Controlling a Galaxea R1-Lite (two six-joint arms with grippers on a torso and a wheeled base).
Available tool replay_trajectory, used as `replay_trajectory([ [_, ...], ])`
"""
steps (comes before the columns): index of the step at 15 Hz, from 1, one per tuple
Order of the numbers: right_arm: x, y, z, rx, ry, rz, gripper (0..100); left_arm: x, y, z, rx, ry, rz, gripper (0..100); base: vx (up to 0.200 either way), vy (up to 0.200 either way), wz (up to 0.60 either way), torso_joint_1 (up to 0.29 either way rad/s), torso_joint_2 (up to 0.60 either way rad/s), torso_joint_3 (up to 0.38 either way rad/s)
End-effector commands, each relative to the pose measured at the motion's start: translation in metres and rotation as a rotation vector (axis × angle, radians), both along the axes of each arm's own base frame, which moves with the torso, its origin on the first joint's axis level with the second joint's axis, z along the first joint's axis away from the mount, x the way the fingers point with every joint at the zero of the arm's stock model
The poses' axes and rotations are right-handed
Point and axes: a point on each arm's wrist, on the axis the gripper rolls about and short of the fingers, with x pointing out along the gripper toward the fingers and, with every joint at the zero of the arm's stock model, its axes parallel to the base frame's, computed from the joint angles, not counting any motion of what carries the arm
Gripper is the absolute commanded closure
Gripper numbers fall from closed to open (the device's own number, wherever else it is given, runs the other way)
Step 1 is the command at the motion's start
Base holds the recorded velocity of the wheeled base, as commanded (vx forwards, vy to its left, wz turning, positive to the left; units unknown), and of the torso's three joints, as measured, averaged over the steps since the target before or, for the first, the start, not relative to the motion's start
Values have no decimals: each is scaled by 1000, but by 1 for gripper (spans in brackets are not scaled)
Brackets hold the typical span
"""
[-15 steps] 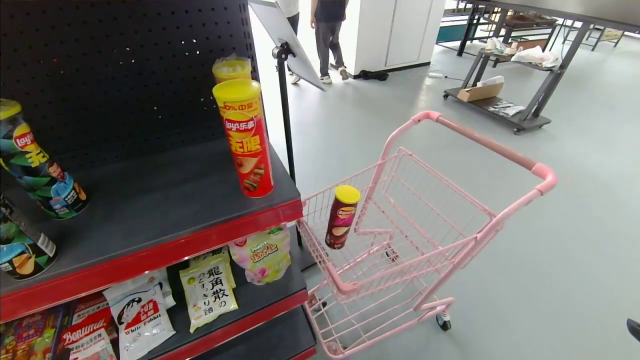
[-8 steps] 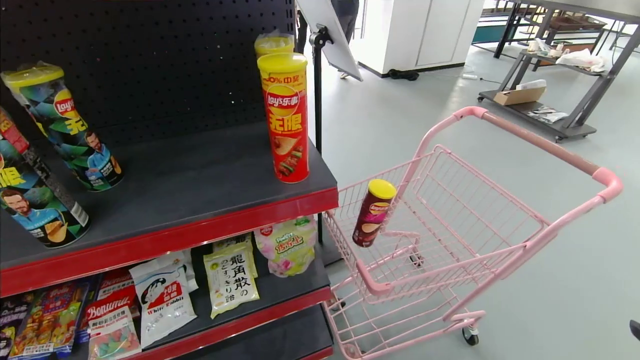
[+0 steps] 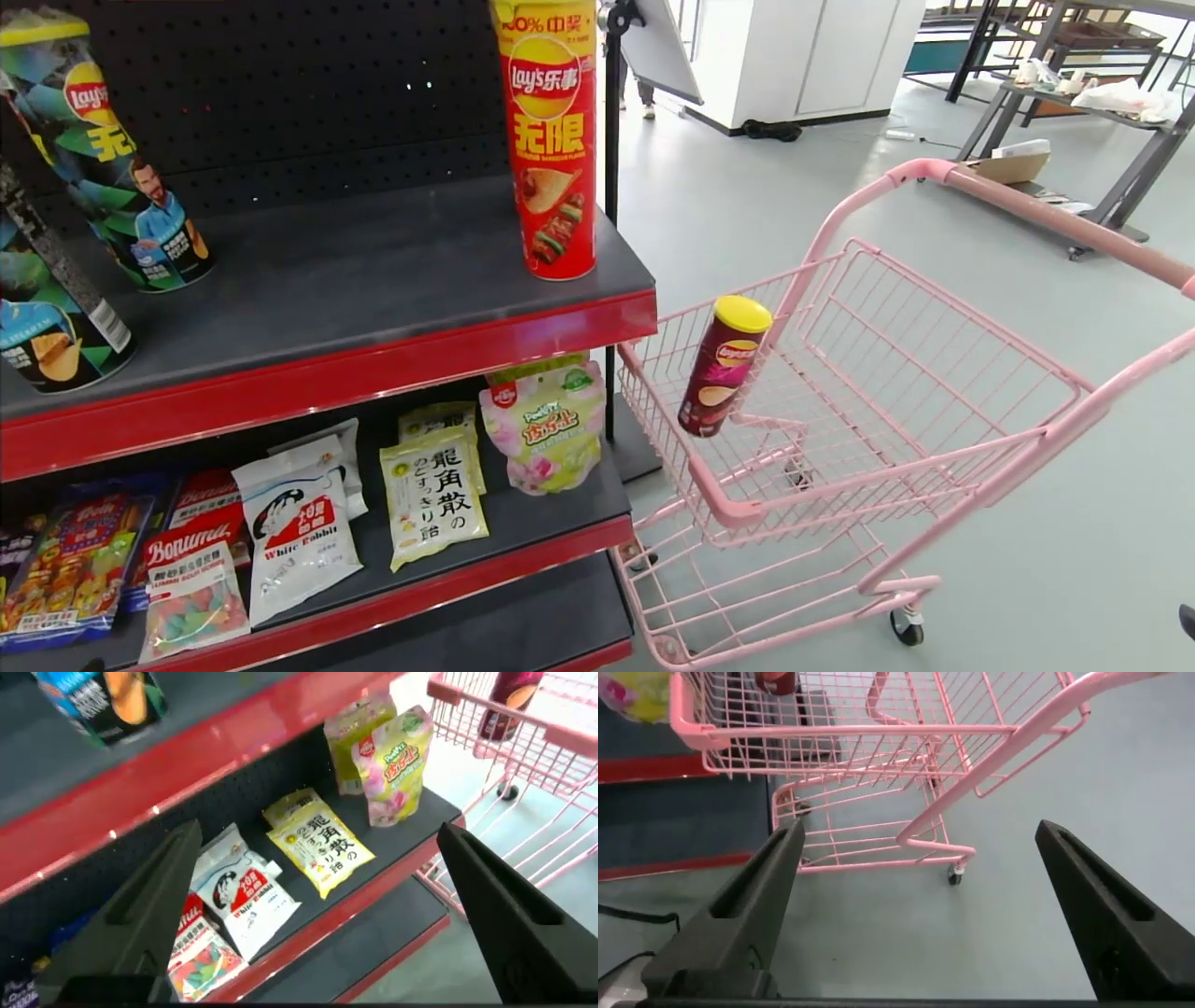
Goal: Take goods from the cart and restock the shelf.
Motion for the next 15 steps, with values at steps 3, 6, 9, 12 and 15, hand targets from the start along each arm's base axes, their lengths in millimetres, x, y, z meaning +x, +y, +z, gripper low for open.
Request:
replay_trajectory([
  [3,-1,0,-4,-1,7,1,0,0,0,-1,1,5,0,0,0,0,0,-139,510,378],
  [6,-2,0,-8,-3,15,1,0,0,0,0,1,4,0,0,0,0,0,-105,487,387],
  [9,4,1,2,24,9,5,0,0,0,0,2,2,0,0,0,0,0,-36,185,152],
  [12,52,9,48,145,-62,1,0,1,0,2,2,3,0,0,0,0,0,0,0,0],
  [15,147,24,59,218,-110,0,0,8,-2,13,4,12,0,0,0,0,0,0,0,0],
])
